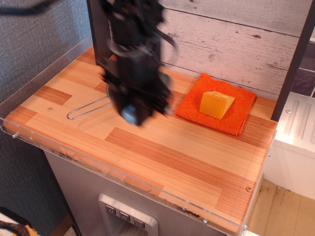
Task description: Pick up the blue spoon and place it on the left of the pot
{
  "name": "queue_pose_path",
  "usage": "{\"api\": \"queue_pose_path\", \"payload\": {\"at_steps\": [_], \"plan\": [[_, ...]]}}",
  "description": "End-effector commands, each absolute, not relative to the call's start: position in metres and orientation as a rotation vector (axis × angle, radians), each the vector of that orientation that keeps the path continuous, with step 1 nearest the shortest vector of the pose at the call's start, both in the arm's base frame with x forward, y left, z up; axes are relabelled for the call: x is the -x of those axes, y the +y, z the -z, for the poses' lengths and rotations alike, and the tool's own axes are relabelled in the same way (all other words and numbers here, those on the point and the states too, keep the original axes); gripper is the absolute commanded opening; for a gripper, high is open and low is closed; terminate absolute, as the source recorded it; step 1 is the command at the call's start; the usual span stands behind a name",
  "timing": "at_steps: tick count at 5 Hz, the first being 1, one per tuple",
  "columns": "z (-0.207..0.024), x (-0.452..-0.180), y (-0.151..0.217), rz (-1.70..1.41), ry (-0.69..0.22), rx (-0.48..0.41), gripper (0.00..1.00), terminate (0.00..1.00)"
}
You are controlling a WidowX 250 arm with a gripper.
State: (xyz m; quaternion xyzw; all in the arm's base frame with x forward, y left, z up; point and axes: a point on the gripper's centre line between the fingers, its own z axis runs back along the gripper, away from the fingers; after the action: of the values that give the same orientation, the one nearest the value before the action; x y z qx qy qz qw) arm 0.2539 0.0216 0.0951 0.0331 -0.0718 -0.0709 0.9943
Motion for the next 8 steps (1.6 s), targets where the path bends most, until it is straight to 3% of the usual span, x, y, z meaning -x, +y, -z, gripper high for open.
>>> {"api": "queue_pose_path", "payload": {"at_steps": [1,3,5,6,7,8], "plan": [[-0.069,-0.282,0.122,0.105,-0.116,-0.107,0.0,0.0],[-0.05,-0.278,0.187,0.057,-0.112,-0.114,0.0,0.0],[-0.036,-0.285,0.218,0.029,-0.074,-0.111,0.0,0.0],[-0.031,-0.288,0.225,0.048,-0.062,-0.09,1.0,0.0],[-0.04,-0.29,0.221,0.086,-0.07,-0.089,1.0,0.0],[-0.087,-0.283,0.199,0.117,-0.138,-0.095,1.0,0.0]]}}
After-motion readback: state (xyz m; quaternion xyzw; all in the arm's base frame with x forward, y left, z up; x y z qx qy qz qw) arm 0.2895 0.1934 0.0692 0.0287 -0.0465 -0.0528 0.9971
